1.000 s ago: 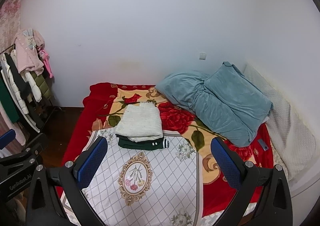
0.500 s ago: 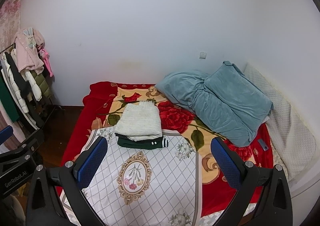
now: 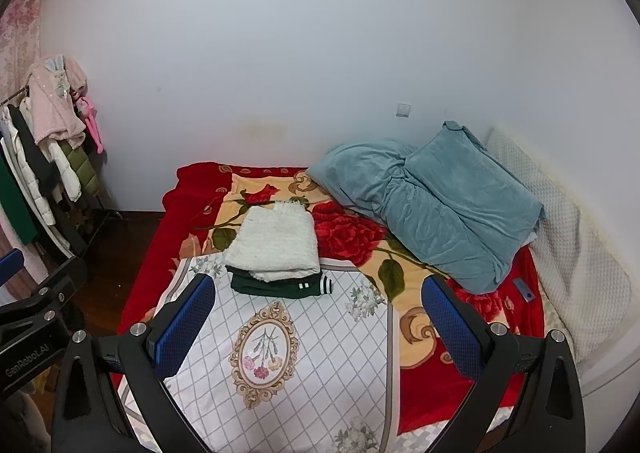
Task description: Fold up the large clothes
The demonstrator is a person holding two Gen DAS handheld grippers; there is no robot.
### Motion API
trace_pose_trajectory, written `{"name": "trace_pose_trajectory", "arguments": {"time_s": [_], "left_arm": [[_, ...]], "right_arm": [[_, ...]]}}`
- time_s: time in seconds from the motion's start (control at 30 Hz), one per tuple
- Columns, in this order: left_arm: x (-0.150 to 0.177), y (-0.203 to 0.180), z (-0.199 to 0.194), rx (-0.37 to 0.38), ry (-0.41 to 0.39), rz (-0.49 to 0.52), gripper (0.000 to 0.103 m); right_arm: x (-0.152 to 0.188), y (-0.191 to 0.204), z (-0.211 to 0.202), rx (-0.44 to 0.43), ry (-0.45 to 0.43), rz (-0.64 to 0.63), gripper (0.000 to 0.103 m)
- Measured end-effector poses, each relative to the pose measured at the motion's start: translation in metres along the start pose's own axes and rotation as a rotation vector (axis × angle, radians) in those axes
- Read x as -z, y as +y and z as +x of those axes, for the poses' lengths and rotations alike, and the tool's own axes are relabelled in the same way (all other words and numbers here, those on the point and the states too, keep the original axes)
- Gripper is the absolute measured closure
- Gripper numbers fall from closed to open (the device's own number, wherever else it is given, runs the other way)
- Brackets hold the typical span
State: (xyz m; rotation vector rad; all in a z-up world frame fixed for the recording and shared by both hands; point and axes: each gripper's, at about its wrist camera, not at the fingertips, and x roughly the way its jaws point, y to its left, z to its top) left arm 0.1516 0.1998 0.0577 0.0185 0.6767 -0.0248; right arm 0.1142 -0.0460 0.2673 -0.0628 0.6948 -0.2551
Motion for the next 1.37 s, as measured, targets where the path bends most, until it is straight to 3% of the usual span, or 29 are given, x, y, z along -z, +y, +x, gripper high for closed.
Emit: {"name": "trace_pose_trajectory", "arguments": {"time_s": [1.37], "left_arm": [[0.014, -0.007, -0.007, 0.015, 0.018, -0.001, 0.002]], "right_arm": [[0.011, -0.018, 0.0, -0.006, 0.017, -0.005, 0.0]]}}
